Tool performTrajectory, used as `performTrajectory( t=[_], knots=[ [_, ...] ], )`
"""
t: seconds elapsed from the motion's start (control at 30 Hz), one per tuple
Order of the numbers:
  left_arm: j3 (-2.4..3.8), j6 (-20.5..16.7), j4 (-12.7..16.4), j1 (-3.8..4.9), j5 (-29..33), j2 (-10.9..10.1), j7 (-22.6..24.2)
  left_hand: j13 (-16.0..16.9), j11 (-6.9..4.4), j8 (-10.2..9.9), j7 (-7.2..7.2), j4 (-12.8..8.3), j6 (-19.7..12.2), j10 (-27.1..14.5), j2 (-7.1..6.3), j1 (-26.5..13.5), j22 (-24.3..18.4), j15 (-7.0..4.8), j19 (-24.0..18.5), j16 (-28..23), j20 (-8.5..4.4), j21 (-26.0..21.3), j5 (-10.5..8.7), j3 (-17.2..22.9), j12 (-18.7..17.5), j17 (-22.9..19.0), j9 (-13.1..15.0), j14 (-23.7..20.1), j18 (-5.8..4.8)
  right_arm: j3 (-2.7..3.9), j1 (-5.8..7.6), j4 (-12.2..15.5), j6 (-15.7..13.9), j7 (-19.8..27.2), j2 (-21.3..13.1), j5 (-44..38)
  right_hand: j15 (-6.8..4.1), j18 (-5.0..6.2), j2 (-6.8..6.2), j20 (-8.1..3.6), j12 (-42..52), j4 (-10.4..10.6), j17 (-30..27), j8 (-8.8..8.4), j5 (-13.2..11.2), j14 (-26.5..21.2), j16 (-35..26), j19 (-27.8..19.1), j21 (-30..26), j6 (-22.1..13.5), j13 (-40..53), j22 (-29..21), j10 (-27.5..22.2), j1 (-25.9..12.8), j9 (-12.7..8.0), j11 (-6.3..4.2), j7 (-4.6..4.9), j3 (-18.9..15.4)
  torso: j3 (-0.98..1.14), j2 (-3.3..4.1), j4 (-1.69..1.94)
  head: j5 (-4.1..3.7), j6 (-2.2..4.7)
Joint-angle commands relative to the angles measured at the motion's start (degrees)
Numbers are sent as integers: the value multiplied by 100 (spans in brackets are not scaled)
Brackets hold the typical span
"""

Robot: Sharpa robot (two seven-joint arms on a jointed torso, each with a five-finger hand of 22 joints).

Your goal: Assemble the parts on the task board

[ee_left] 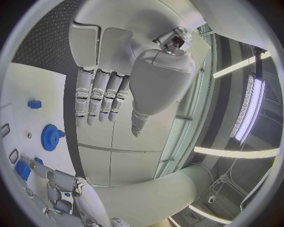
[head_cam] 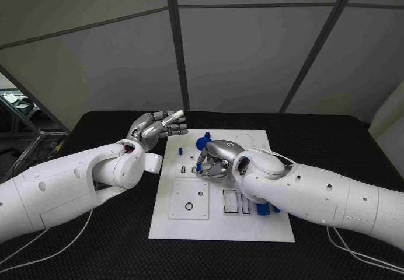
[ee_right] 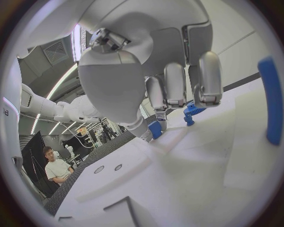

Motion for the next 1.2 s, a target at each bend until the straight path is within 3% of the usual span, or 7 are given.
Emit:
performTrajectory(
  t=[0.03, 0.4, 0.8, 0.97, 1.1, 1.2],
  knots=[
    [6, 30, 0, 12, -30, 4, 22, 3, 1, -27, 237, -40, 32, 28, 55, 16, -7, -23, -38, -38, 2, -33, 20, 8, -39, -1, -2, -4, -59, -26, -25, -6, 221, -81, -9, -55, 36, -87, -74, 40, -31, -1, 356, -25, -33, 358, -23, 615, 37, -96, 452, 1510, -13, -26, -12, 58, 14, -48, 1, 0, -1, -8, 15],
    [6, 35, -4, 12, -30, 4, 6, 3, 1, -28, 236, -43, 32, 28, 57, 16, -8, -22, -39, -40, 2, -33, 20, 7, -40, -1, -3, -4, -59, -27, -25, -42, 138, -98, -11, -46, 116, -87, -181, 117, -250, 37, 275, -21, -35, 339, -82, 615, 37, -610, 289, 1510, -143, -142, -91, 159, 127, -103, 0, -1, 0, -5, 22],
    [6, 43, -14, 12, -30, 6, -10, 3, 1, -28, 236, -43, 32, 28, 57, 16, -8, -22, -39, -40, 2, -33, 20, 7, -40, -1, -3, -4, -59, -27, -25, -31, 30, -104, -10, -38, 129, -87, -235, 135, -284, 82, 258, -8, -58, 335, -95, 615, 37, -673, 262, 1510, -163, -219, -86, 171, 136, -163, -1, -3, 1, 8, 10],
    [6, 53, -19, 12, -53, 6, -37, 3, 1, -30, 235, -49, 31, 28, 57, 16, -10, -21, -40, -41, 3, -34, 21, 4, -43, -1, -3, -3, -59, -26, -28, 48, -300, -22, -66, -2, 140, -87, -354, 148, -295, 178, 242, -12, -81, 332, -109, 615, 37, -779, 250, 1510, -169, -324, -85, 184, 147, -299, 3, -2, 4, 9, 15],
    [6, 62, -44, 11, -169, -5, -112, 12, 5, -40, 229, -102, 55, 142, 88, -10, -3, -48, 70, 40, -5, 28, 19, -38, -27, 23, -1, 215, -36, -25, -38, 283, -663, 191, -252, 134, 154, -87, -454, 160, -369, 272, 200, -15, -70, 323, -139, 615, 37, -913, 188, 1510, -208, -331, -90, 202, 169, -468, 14, -10, 3, 25, 27],
    [5, 62, -65, 11, -275, -20, -174, 36, 24, -44, 201, -146, 104, 463, 120, -50, 17, -86, 231, 127, -29, 122, 17, -88, 84, 52, 2, 475, -23, -23, -40, 486, -874, 395, -437, 315, 201, -58, -546, 199, -777, 465, 20, 6, -30, 273, -266, 544, -42, -1355, -135, 1403, -416, -181, -174, 268, 253, -721, 8, -16, -6, 36, 27]
  ],
)
